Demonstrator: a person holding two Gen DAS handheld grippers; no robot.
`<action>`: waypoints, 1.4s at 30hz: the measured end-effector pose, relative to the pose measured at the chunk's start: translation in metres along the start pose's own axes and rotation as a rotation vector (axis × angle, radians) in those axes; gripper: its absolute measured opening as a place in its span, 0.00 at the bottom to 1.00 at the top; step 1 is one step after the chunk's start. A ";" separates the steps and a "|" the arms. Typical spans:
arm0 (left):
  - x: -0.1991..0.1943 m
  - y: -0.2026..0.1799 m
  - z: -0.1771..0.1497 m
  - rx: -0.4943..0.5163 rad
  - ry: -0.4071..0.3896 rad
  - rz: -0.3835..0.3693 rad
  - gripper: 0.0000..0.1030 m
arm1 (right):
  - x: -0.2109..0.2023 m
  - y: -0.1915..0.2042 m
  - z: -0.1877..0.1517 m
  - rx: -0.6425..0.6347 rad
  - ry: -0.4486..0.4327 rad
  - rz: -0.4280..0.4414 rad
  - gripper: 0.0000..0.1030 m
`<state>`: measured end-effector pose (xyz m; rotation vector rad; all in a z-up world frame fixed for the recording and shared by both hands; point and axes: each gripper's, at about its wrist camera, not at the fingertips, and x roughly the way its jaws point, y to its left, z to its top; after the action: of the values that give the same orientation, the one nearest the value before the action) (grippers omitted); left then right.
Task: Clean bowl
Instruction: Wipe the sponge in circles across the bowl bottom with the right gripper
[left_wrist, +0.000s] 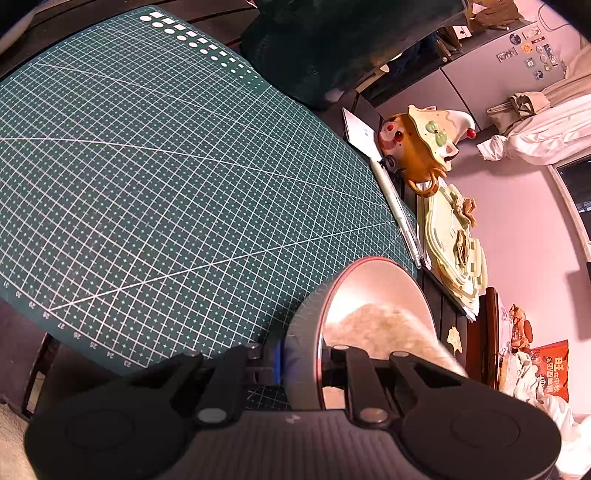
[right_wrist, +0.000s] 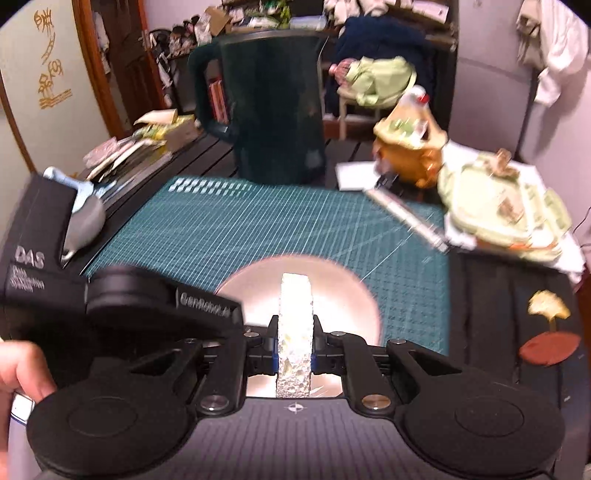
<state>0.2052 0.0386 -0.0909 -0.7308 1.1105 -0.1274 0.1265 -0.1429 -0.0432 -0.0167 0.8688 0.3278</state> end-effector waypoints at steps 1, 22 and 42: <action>0.000 0.000 0.000 0.000 0.000 0.000 0.15 | 0.003 0.001 -0.001 -0.002 0.010 0.006 0.12; -0.002 -0.008 0.005 0.001 0.004 0.000 0.15 | -0.040 -0.023 0.015 0.024 -0.153 -0.019 0.12; -0.001 0.004 0.006 -0.003 0.011 -0.007 0.16 | -0.006 0.004 0.000 -0.134 -0.193 -0.184 0.12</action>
<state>0.2093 0.0449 -0.0908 -0.7370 1.1186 -0.1356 0.1222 -0.1409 -0.0385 -0.1854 0.6480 0.2102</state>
